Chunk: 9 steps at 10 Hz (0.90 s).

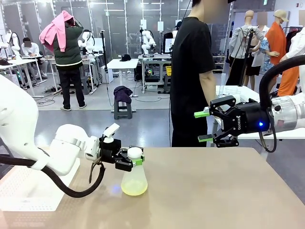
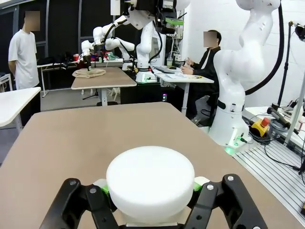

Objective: Prepare the solutions needed for the experiment.
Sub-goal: When the human places the Big flask in the center of the table, pick up the Big flask and place it in the left Organizing basket.

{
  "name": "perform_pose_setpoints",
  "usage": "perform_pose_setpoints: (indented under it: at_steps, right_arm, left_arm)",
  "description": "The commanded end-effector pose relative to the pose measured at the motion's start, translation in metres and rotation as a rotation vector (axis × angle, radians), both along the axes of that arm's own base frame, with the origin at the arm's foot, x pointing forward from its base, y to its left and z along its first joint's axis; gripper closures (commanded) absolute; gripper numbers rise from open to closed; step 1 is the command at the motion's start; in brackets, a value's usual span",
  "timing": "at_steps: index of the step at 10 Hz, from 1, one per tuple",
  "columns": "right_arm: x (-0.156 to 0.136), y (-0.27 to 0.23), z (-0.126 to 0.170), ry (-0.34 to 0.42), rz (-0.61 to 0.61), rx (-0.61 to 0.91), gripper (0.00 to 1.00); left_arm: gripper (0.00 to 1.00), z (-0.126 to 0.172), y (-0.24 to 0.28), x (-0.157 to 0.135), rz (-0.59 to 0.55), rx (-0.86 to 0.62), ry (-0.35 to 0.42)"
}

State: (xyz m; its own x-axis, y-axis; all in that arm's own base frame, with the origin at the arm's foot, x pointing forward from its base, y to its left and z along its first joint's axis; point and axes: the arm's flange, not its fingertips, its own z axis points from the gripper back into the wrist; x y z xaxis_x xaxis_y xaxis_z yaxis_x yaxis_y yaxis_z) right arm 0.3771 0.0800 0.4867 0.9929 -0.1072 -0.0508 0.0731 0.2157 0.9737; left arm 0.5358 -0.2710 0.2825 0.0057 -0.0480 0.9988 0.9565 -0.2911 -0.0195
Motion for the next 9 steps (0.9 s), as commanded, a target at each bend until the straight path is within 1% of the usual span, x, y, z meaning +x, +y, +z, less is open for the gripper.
perform_pose_setpoints:
  at_steps: [1, 2, 3, 4, 5, 7, 8, 9]
  right_arm:
    - [0.0, 0.001, 0.001, 0.0, -0.002, 0.014, 0.23]
    - [0.0, 0.001, 0.001, 0.0, -0.002, 0.014, 0.23]
    - [0.0, 0.001, 0.001, 0.0, -0.002, 0.014, 0.23]
    - [0.0, 0.001, 0.001, 0.0, -0.002, 0.014, 0.23]
    - [0.0, 0.001, 0.001, 0.0, -0.002, 0.014, 0.23]
    - [0.0, 0.001, 0.001, 0.0, -0.002, 0.014, 0.23]
    - [0.0, 0.001, 0.001, 0.0, -0.002, 0.014, 0.23]
    - [0.0, 0.001, 0.001, 0.0, -0.002, 0.014, 0.23]
  left_arm:
    - [0.96, 0.035, 0.005, 0.0, 0.03, 0.018, -0.003]
    - [0.96, 0.051, 0.008, 0.002, 0.026, 0.018, -0.019]
    - [0.96, 0.07, 0.014, 0.005, 0.02, -0.005, -0.003]
    - [0.96, 0.086, 0.022, 0.007, 0.027, -0.006, -0.013]
    - [0.96, 0.106, 0.036, 0.009, 0.048, 0.019, -0.044]
    - [0.96, 0.146, 0.082, 0.018, 0.093, -0.019, -0.038]
    - [0.96, 0.163, 0.114, 0.02, 0.156, -0.049, -0.038]
    - [0.96, 0.177, 0.15, 0.02, 0.195, -0.071, -0.044]
